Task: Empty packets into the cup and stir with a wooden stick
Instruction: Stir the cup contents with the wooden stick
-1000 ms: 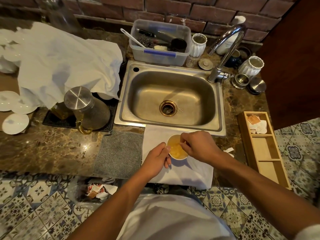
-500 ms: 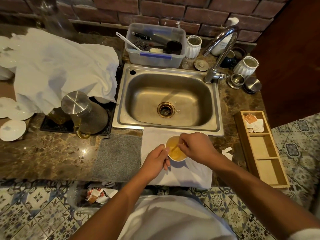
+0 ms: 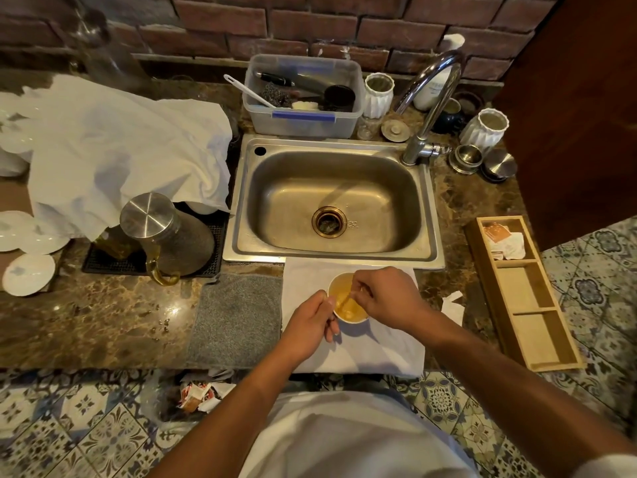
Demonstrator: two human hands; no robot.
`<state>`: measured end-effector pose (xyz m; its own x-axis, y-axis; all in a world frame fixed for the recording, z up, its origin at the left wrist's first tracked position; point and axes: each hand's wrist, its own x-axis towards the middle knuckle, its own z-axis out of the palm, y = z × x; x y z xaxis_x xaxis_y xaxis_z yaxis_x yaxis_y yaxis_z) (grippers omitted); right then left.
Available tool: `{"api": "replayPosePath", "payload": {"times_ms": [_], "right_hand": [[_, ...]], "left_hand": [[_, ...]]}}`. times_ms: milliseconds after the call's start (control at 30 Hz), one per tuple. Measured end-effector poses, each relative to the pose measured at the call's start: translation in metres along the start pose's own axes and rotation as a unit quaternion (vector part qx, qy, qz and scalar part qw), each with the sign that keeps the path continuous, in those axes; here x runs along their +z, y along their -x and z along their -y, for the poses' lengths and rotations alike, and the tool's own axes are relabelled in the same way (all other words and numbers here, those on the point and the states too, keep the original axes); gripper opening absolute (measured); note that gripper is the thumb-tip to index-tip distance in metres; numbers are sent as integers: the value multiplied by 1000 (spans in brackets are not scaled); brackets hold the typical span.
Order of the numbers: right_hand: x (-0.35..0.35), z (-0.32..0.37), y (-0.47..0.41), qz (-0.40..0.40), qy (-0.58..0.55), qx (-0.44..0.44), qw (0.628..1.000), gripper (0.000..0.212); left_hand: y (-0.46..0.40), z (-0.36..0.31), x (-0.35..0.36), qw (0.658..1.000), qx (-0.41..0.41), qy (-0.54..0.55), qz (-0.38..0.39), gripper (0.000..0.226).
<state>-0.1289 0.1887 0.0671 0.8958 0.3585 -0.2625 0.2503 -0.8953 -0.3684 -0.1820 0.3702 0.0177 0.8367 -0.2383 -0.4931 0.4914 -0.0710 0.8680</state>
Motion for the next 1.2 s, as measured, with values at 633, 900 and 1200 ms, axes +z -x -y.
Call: {"api": "replayPosePath", "payload": {"times_ms": [633, 900, 1200], "right_hand": [[-4, 17, 4, -38, 93, 109, 989, 24], [5, 25, -1, -38, 6, 119, 992, 21], [-7, 12, 11, 26, 45, 145, 988, 22]], "left_hand": [[1, -5, -4, 1000, 0, -14, 12, 32], [0, -3, -4, 1000, -7, -22, 12, 31], [1, -2, -3, 1000, -9, -29, 8, 32]]}}
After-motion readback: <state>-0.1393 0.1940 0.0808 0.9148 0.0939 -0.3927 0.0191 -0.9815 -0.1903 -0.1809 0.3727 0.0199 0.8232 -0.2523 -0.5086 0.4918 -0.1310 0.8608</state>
